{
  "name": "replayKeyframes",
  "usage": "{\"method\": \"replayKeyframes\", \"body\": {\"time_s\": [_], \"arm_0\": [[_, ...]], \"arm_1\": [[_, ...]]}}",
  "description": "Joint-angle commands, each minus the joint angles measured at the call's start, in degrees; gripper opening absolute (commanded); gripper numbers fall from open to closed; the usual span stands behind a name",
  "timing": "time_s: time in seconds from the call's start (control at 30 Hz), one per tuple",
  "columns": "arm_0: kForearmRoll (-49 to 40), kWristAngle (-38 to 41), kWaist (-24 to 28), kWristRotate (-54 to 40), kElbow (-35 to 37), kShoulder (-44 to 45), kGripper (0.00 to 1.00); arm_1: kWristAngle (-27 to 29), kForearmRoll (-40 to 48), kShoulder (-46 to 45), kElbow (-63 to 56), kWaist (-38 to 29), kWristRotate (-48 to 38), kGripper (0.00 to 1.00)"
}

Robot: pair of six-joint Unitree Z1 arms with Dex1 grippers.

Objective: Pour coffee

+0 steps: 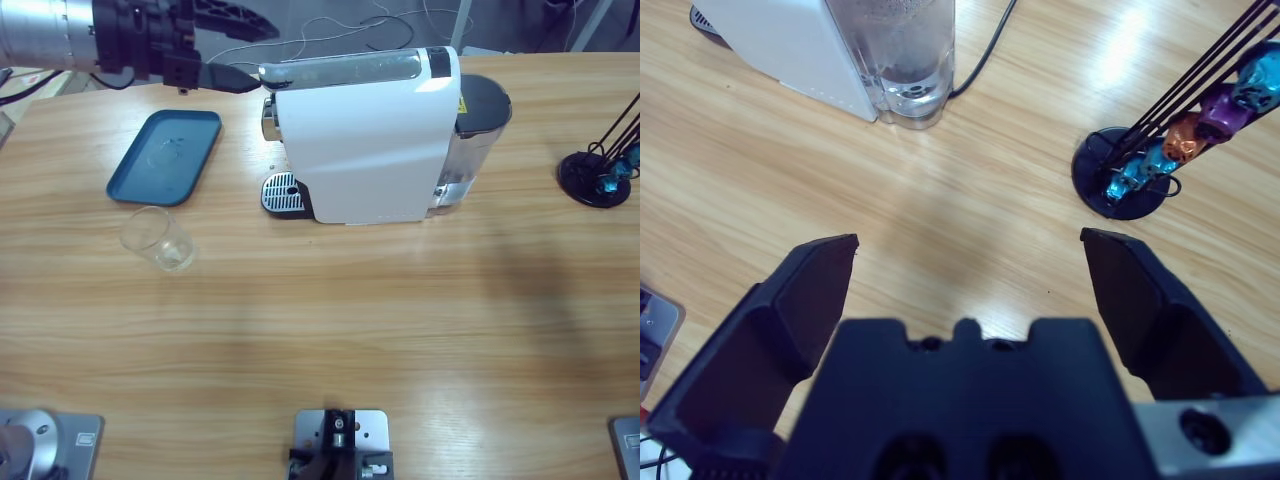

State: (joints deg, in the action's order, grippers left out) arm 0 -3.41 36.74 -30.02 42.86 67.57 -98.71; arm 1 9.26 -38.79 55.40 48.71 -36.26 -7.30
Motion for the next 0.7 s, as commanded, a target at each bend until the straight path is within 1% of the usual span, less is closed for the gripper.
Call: {"method": "replayKeyframes", "body": {"time_s": [0.03, 0.27, 0.47, 0.57, 0.7], "arm_0": [[0.60, 1.19, -0.39, 0.65, -1.65, -2.45, 0.000], [0.43, 2.37, -1.06, 0.56, -1.49, -2.59, 0.000], [0.13, 1.93, -1.97, 0.70, 0.04, 0.05, 0.000], [-2.04, 1.70, -2.15, 0.74, 3.48, 1.96, 0.000], [-8.03, -0.34, -3.26, 0.67, 11.92, 5.02, 0.000]], "arm_1": [[0.41, 0.65, 1.36, -1.60, -0.65, 0.69, 1.000], [0.49, 0.66, 1.27, -1.69, -0.65, 0.71, 1.000], [0.97, 0.82, 1.20, -1.81, -0.65, 0.80, 1.000], [1.25, 0.91, 1.20, -1.86, -0.65, 0.80, 1.000], [1.46, 0.91, 1.20, -1.84, -0.65, 0.80, 1.000]]}}
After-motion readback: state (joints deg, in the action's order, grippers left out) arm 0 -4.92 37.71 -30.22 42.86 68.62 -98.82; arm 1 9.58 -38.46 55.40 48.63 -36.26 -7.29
